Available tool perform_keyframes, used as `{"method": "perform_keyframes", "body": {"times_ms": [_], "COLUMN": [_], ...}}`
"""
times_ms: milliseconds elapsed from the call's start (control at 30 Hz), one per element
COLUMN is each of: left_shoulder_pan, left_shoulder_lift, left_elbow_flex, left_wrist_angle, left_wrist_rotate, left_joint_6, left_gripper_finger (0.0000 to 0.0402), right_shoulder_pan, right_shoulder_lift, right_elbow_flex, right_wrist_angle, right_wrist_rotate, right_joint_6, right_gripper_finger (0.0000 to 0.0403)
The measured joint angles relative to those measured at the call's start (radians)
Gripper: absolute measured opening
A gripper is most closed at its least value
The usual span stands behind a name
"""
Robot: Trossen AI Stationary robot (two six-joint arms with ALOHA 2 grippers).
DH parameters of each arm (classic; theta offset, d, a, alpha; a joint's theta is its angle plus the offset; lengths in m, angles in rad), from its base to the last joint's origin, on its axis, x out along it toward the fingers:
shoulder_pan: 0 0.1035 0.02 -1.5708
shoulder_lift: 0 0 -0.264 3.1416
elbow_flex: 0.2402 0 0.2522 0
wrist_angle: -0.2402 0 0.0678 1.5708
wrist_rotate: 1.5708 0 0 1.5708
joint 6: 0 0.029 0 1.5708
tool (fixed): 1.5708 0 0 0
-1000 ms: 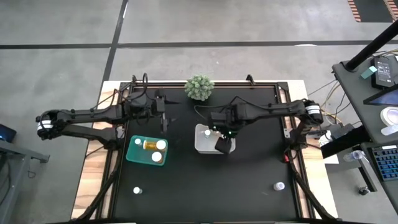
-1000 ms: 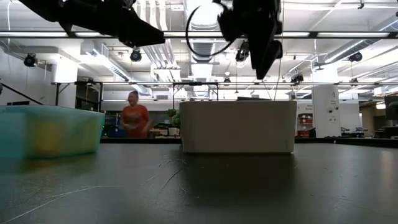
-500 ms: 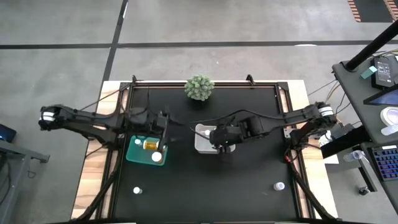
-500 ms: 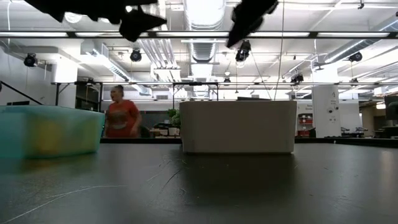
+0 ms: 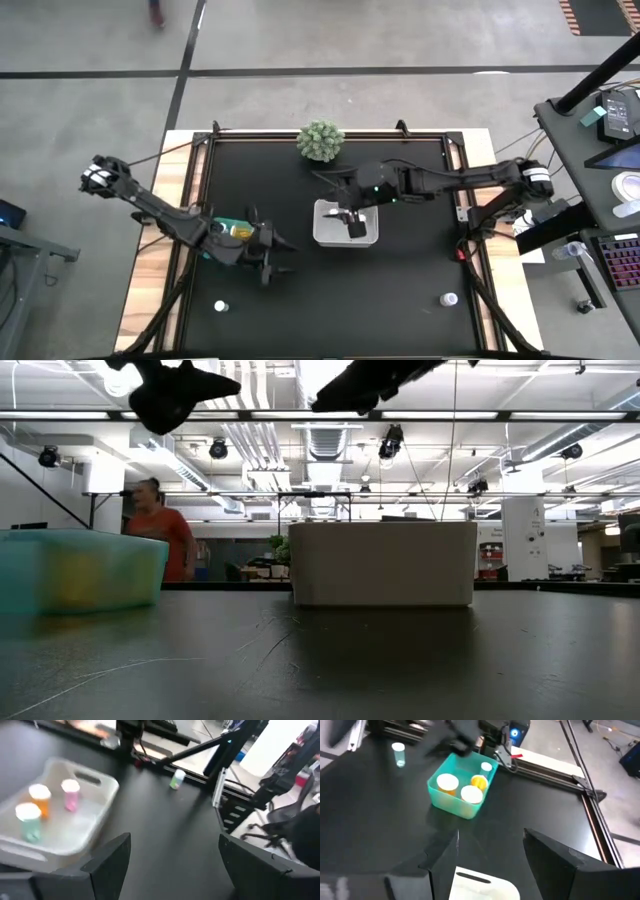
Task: Pick and place medicine bottles into bin by pill shape (circle, oval)
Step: Put the blue tablet bottle into the white bin
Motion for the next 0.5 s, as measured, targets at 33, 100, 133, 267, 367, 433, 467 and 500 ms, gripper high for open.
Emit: {"method": "perform_keyframes", "body": {"times_ms": [33, 100, 133, 267, 367, 433, 467, 500], "left_shoulder_pan": [-0.006, -0.009, -0.01, -0.014, -0.027, -0.039, -0.047, -0.057], "left_shoulder_lift": [0.008, 0.019, 0.022, 0.023, 0.023, 0.025, 0.029, 0.033], "left_elbow_flex": [0.006, 0.017, 0.024, 0.067, 0.107, 0.137, 0.154, 0.17], "left_wrist_angle": [-0.013, -0.056, -0.085, -0.272, -0.426, -0.52, -0.567, -0.614], "left_wrist_rotate": [0.0, 0.003, 0.006, 0.072, 0.141, 0.192, 0.217, 0.241], "left_joint_6": [-0.037, -0.113, -0.159, -0.389, -0.578, -0.697, -0.75, -0.799], "left_gripper_finger": [0.0286, 0.0286, 0.0286, 0.0286, 0.0286, 0.0286, 0.0286, 0.0286], "right_shoulder_pan": [-0.011, -0.029, -0.036, -0.055, -0.062, -0.064, -0.064, -0.064], "right_shoulder_lift": [0.003, 0.009, 0.013, 0.021, 0.02, 0.02, 0.02, 0.02], "right_elbow_flex": [0.0, -0.002, -0.004, -0.004, -0.004, -0.004, -0.004, -0.004], "right_wrist_angle": [0.003, 0.008, 0.009, 0.022, 0.031, 0.045, 0.058, 0.07], "right_wrist_rotate": [-0.01, -0.027, -0.032, -0.037, -0.036, -0.036, -0.036, -0.036], "right_joint_6": [-0.004, -0.014, -0.021, -0.04, -0.063, -0.076, -0.078, -0.082], "right_gripper_finger": [0.0215, 0.0215, 0.0215, 0.0215, 0.0215, 0.0215, 0.0215, 0.0215]}}
